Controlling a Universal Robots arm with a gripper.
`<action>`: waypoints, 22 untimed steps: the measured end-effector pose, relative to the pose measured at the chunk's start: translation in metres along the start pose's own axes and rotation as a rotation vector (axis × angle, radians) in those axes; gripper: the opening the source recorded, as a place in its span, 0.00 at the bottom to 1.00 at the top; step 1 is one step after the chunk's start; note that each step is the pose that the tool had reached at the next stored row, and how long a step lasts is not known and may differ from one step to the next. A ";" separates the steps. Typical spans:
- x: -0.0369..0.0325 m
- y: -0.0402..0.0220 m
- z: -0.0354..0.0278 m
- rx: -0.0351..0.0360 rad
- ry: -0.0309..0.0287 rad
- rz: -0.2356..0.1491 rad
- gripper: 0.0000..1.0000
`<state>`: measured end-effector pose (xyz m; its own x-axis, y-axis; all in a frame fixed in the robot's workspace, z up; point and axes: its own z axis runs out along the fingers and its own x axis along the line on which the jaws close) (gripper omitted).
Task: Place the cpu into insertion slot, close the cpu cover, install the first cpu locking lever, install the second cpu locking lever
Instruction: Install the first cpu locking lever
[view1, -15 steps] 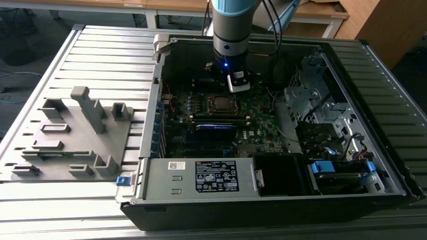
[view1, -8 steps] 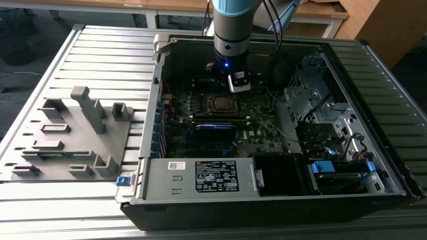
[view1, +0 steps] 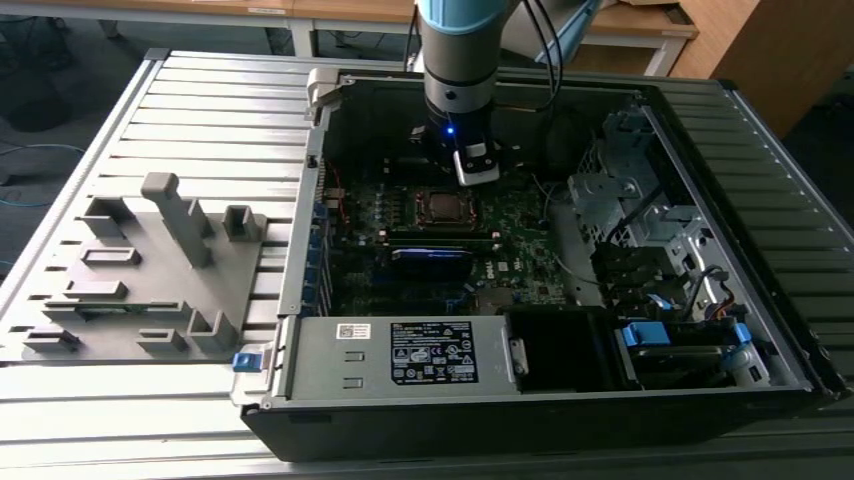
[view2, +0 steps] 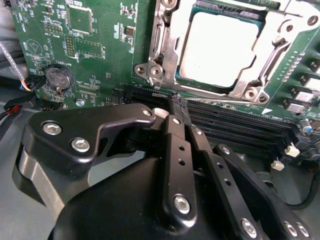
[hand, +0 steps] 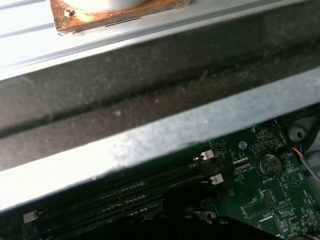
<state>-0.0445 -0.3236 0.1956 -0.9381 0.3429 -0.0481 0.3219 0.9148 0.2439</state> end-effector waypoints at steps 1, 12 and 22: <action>0.0000 0.0000 0.0000 0.0000 0.0000 0.000 0.11; -0.0007 -0.0020 -0.0005 -0.0192 0.0066 0.003 0.11; -0.0015 -0.0040 -0.0010 -0.0351 0.0117 0.005 0.11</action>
<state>-0.0446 -0.3280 0.1956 -0.9381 0.3444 -0.0356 0.3218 0.9051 0.2779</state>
